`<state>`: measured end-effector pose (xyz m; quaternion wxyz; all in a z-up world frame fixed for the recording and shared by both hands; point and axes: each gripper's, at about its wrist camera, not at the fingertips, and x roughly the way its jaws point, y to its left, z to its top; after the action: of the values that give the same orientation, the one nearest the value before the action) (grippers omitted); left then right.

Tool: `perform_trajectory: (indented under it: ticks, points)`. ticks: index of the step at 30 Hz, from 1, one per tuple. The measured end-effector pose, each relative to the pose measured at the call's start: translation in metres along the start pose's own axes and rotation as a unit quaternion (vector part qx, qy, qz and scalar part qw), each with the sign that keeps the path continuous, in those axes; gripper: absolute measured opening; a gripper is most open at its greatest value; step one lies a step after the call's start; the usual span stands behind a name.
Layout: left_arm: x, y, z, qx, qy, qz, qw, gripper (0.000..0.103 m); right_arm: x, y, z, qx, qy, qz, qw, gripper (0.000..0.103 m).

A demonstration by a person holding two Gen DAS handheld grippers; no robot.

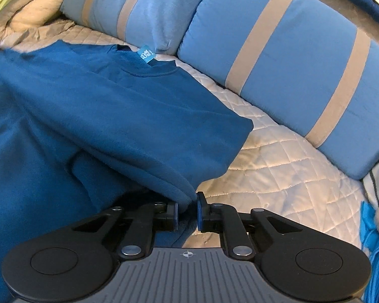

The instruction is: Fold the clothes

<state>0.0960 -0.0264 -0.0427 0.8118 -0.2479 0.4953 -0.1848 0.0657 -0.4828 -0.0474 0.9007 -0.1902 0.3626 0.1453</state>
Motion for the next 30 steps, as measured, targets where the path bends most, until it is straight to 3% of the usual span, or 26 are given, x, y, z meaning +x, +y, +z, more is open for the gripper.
perform_trajectory:
  ticks: [2,4,5,6,11,13,16,20,22,24,30]
  points:
    - [0.003,-0.006,-0.006,0.034,-0.001,0.032,0.9989,0.009,0.001,0.004,0.001,-0.007,0.009,-0.008,1.000,0.022]
    - [0.003,-0.013,-0.012,0.069,-0.006,0.057,0.9960,0.009,0.000,0.009,-0.001,-0.028,0.020,-0.016,0.999,0.043]
    - [0.004,-0.016,-0.015,0.086,-0.009,0.069,0.9938,0.009,-0.004,0.011,-0.002,-0.034,0.019,-0.014,0.999,0.067]
    - [0.004,-0.020,-0.017,0.105,-0.014,0.084,0.9908,0.010,-0.008,0.013,-0.003,-0.040,0.017,-0.012,0.999,0.080]
    - [0.009,-0.042,-0.033,0.218,-0.028,0.163,0.9618,0.013,-0.037,0.013,0.005,-0.017,-0.023,0.019,0.999,0.097]
    - [0.008,-0.046,-0.038,0.237,-0.031,0.174,0.9554,0.014,-0.047,0.006,0.014,0.018,-0.051,0.034,0.998,0.100]
    - [0.003,-0.053,-0.043,0.249,-0.045,0.190,0.9486,0.021,-0.044,-0.006,0.025,0.061,-0.070,0.015,0.996,0.102]
    - [-0.013,-0.059,-0.050,0.245,-0.082,0.206,0.9438,0.038,-0.011,-0.016,0.022,0.076,-0.021,-0.044,0.996,0.102]
    - [-0.025,-0.062,-0.055,0.242,-0.099,0.205,0.9431,0.042,0.012,-0.014,0.009,0.062,0.033,-0.072,0.995,0.102]
    - [-0.036,-0.065,-0.059,0.241,-0.113,0.202,0.9424,0.046,0.021,-0.012,-0.005,0.057,0.049,-0.076,0.994,0.102]
    - [-0.061,-0.075,-0.073,0.239,-0.147,0.196,0.9399,0.064,-0.002,-0.023,-0.012,0.109,0.012,-0.079,0.991,0.103]
